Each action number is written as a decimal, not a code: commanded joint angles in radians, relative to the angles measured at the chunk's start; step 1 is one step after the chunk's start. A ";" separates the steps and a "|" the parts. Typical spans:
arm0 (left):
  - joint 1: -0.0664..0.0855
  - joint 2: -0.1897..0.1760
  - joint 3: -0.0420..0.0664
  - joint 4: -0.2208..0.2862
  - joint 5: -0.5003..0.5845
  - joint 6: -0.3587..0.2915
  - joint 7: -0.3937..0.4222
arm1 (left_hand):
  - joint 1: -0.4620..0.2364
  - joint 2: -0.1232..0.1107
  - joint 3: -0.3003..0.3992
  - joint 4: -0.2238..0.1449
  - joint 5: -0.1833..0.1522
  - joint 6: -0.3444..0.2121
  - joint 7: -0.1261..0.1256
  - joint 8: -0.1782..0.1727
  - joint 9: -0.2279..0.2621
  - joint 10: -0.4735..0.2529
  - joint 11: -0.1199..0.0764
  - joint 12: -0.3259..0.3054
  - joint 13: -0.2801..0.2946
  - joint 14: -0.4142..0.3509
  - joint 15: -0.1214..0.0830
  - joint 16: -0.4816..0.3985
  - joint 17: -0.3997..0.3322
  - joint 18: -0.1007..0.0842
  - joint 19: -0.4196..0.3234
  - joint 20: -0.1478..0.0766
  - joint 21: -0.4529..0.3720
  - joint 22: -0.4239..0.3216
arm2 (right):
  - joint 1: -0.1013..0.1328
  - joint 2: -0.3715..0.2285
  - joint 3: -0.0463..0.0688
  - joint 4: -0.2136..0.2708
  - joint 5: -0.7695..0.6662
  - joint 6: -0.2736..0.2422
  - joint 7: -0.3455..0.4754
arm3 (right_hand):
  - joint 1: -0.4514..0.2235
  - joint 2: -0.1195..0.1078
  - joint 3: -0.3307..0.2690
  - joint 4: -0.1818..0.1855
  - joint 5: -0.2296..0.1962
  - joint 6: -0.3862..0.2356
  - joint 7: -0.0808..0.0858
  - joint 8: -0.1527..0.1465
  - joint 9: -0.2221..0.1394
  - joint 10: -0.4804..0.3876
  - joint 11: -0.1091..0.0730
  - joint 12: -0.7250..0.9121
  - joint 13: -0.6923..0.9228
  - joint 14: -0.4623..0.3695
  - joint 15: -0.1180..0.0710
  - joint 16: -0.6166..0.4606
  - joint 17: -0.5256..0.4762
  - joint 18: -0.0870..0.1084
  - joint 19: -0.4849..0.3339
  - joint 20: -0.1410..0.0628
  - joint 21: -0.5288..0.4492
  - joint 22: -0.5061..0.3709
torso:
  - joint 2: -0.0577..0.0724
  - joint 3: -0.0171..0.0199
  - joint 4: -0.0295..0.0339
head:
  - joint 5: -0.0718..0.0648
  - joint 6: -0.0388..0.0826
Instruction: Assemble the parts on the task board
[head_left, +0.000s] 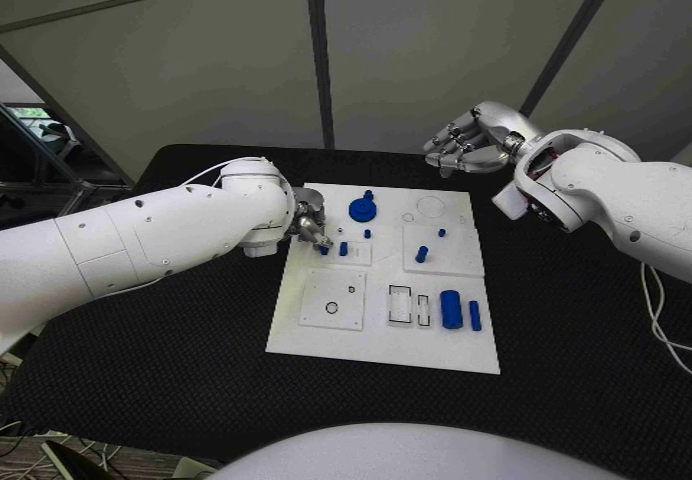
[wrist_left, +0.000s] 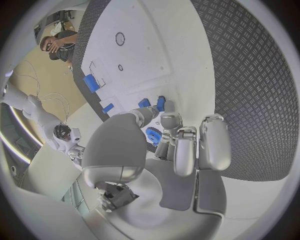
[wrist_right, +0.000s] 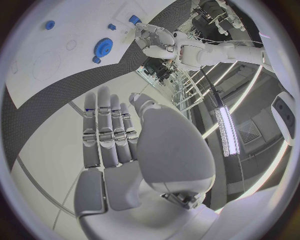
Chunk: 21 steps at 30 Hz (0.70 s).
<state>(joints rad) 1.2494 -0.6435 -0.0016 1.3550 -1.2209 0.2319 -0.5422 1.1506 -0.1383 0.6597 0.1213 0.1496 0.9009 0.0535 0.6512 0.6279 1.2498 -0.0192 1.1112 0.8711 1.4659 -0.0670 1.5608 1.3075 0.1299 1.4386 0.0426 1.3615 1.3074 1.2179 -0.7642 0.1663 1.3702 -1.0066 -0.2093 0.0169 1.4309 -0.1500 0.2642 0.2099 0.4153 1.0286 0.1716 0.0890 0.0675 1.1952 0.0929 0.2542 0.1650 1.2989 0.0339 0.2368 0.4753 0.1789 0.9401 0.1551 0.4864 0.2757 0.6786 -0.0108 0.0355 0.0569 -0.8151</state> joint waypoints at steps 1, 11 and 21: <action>-0.005 0.005 -0.005 -0.006 0.022 0.013 -0.012 | -0.037 0.005 0.102 -0.099 0.000 0.012 -0.006 -0.006 0.002 0.010 -0.003 -0.003 -0.002 0.103 -0.008 0.006 0.256 -0.072 0.006 -0.004 -0.002 0.092 | 0.001 -0.001 0.001 0.002 -0.002 0.004 0.005 | -0.012 0.002 0.006 0.002 0.003 0.006 0.003 -0.004 0.001 0.002 0.004 -0.005 -0.001 0.003 0.007 -0.003 0.002 0.003 0.001 0.009 -0.003 -0.001 | 0.000 0.0003 0.0002 | -0.001 0.001; -0.005 0.006 -0.005 -0.020 0.038 0.008 -0.030 | -0.146 0.008 -0.099 -0.004 -0.002 0.046 -0.016 -0.024 -0.002 0.014 -0.010 0.007 0.011 0.103 -0.015 0.007 0.258 -0.074 0.014 -0.011 0.000 0.100 | 0.001 -0.002 0.001 0.002 -0.002 0.003 0.004 | -0.013 0.001 0.006 0.002 0.003 0.006 0.003 -0.004 0.001 0.002 0.004 -0.005 -0.001 0.003 0.007 -0.004 0.002 0.003 0.001 0.009 -0.004 -0.001 | 0.000 0.0000 0.0001 | -0.004 0.000; -0.005 0.001 -0.005 -0.022 0.039 -0.026 -0.031 | -0.180 0.014 -0.250 0.051 -0.002 0.062 -0.014 -0.036 -0.002 0.015 -0.008 0.012 0.019 0.103 -0.014 0.007 0.258 -0.075 0.018 -0.012 0.000 0.107 | 0.001 -0.001 0.001 0.001 -0.002 0.003 0.005 | -0.013 0.001 0.006 0.003 0.003 0.005 0.003 -0.004 0.001 0.002 0.004 -0.006 -0.002 0.003 0.007 -0.004 0.002 0.003 0.001 0.009 -0.004 -0.002 | -0.001 -0.0006 0.0016 | -0.004 0.000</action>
<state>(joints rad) 1.2445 -0.6415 -0.0061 1.3338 -1.1891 0.2221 -0.5625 0.9801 -0.1270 0.4184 0.1691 0.1505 0.9562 0.0409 0.6188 0.6265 1.2639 -0.0340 1.1194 0.8894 1.4652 -0.0773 1.5647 1.3075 0.1301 1.4489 0.0322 1.3615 1.3074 1.2180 -0.7660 0.1663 1.3704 -1.0066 -0.2091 0.0164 1.4249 -0.1486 0.2642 0.2099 0.4153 1.0285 0.1716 0.0890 0.0675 1.1952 0.0929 0.2542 0.1651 1.2989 0.0339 0.2369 0.4752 0.1788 0.9401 0.1551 0.4865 0.2755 0.6780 -0.0114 0.0363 0.0525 -0.8149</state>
